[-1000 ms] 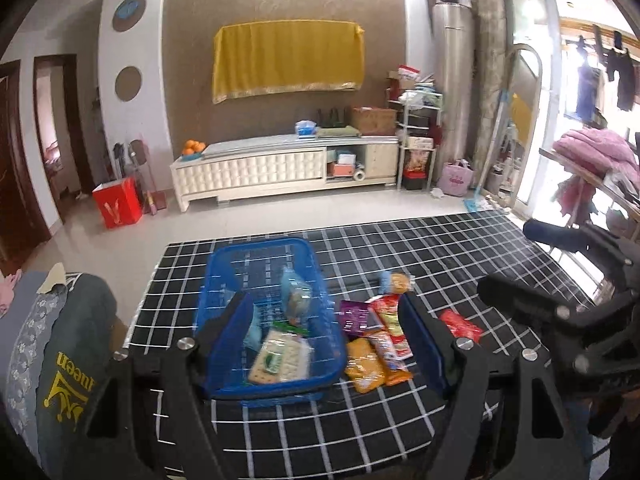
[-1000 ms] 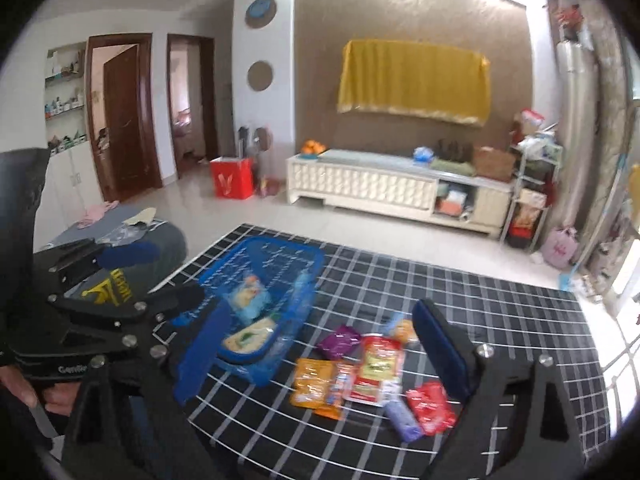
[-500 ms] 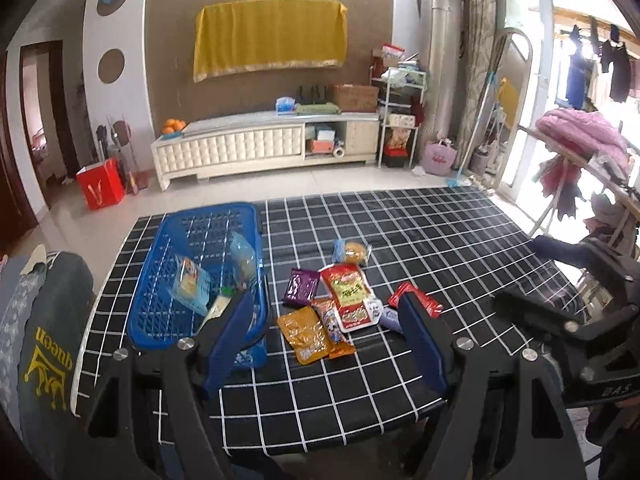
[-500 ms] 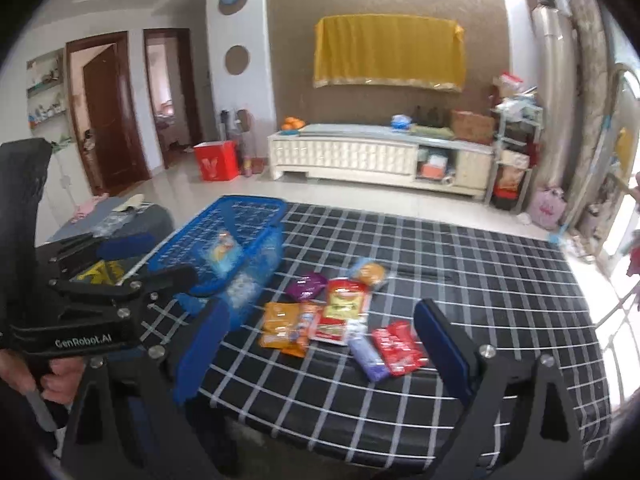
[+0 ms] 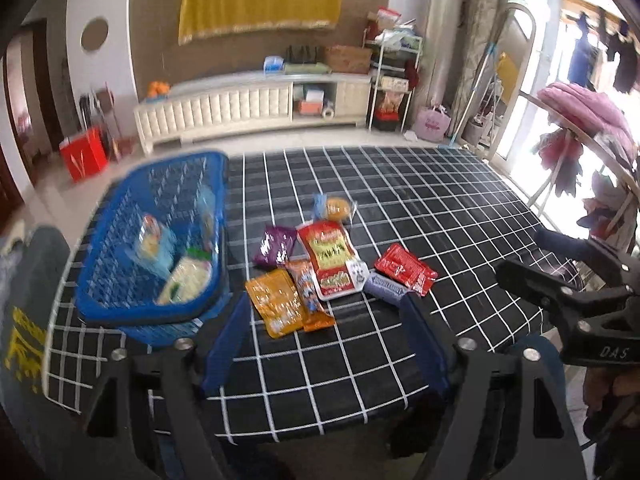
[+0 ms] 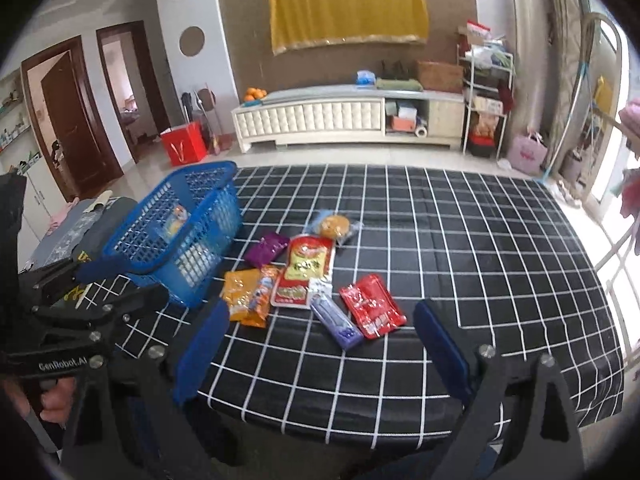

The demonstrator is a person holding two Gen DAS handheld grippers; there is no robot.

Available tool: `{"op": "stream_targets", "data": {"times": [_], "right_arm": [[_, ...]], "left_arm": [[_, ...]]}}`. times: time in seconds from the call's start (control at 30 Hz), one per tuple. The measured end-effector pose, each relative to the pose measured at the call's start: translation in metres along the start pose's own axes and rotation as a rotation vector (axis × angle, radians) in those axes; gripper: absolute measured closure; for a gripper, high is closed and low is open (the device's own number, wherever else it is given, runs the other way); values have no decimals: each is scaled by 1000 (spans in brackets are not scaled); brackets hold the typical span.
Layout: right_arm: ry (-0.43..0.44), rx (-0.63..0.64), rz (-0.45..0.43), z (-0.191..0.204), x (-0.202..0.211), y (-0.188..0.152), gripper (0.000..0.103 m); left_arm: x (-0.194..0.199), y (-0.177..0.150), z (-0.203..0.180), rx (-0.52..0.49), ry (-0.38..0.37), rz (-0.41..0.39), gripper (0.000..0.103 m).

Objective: Organize snacks
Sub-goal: 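Move the left tool to the cartoon sausage stick while the right tool approaches the red packet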

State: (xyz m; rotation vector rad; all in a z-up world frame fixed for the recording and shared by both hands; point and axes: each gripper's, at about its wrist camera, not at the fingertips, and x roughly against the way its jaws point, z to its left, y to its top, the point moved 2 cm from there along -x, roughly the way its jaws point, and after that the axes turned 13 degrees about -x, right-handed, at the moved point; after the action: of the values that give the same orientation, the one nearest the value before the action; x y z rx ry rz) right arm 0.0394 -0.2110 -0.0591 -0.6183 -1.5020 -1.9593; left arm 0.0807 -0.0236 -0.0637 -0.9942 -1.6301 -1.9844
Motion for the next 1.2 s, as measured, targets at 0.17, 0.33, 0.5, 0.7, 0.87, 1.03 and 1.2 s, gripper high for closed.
{"op": "stream_targets", "data": {"times": [0.17, 0.33, 0.5, 0.7, 0.87, 1.03, 1.2], "right_arm": [[-25, -16, 51, -14, -18, -6, 7], [-36, -32, 101, -26, -36, -9, 7], [-48, -41, 137, -37, -53, -9, 7], [-70, -56, 184, -55, -76, -5, 7], [-87, -66, 219, -70, -96, -3, 7], [-89, -80, 242, -81, -114, 0, 7], [-89, -68, 262, -87, -127, -2, 7]], "left_arm": [[-23, -3, 0, 14, -8, 43, 16], [-45, -4, -6, -8, 3, 91, 0], [-71, -1, -8, -12, 7, 139, 0], [-101, 2, -7, 14, -35, 197, 0], [-125, 5, -9, 8, -46, 228, 0], [-152, 8, -9, -30, 24, 283, 0], [-180, 12, -8, -22, -1, 326, 2]]}}
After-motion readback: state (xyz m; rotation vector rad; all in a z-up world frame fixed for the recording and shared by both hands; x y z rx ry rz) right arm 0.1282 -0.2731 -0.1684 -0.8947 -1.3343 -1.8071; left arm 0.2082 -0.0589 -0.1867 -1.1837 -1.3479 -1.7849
